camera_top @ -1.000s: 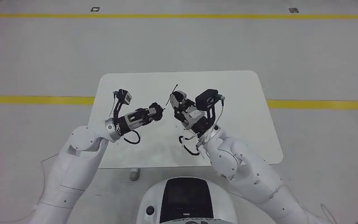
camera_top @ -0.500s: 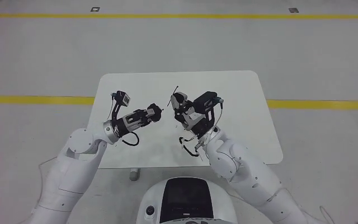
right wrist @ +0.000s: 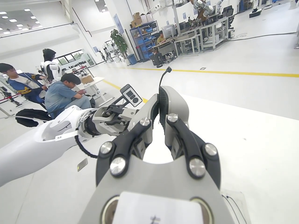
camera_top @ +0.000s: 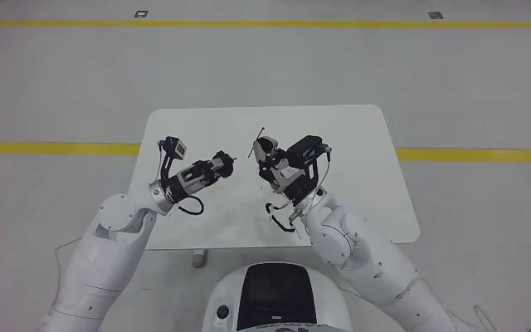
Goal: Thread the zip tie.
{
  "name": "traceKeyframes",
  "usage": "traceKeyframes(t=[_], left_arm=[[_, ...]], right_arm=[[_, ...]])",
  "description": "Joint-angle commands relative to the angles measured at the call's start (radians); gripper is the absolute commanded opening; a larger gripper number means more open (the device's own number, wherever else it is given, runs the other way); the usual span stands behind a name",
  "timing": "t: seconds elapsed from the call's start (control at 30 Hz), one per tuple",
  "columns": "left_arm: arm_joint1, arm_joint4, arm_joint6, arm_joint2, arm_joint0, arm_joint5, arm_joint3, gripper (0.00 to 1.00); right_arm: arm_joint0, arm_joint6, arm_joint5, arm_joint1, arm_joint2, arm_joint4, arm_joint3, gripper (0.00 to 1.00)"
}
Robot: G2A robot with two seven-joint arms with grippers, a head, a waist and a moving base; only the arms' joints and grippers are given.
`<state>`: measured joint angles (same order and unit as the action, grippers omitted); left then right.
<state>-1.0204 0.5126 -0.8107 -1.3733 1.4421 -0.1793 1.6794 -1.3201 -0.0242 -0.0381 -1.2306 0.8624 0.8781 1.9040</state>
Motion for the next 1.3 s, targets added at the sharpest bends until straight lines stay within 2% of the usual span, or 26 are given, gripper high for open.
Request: traceKeyframes(t=[0.0,0.23,0.6,0.93,1.27], left_arm=[[0.000,0.004,0.000,0.000,0.002,0.002,0.001,0.00],[0.000,0.021,-0.003,0.005,0.004,0.006,0.005,0.00],[0.000,0.021,-0.003,0.005,0.004,0.006,0.005,0.00],[0.000,0.021,-0.003,0.005,0.004,0.006,0.005,0.00],[0.000,0.021,-0.003,0.005,0.004,0.006,0.005,0.00]], right_arm=[[0.000,0.000,0.000,0.000,0.000,0.000,0.000,0.00],[-0.002,0.001,0.002,0.000,0.000,0.000,0.000,0.00],[0.003,0.011,0.032,-0.021,-0.022,-0.003,-0.029,0.00],[0.002,0.015,0.036,-0.025,-0.023,-0.001,-0.035,0.00],[0.012,0.032,0.041,-0.041,-0.030,0.020,-0.052,0.00]])
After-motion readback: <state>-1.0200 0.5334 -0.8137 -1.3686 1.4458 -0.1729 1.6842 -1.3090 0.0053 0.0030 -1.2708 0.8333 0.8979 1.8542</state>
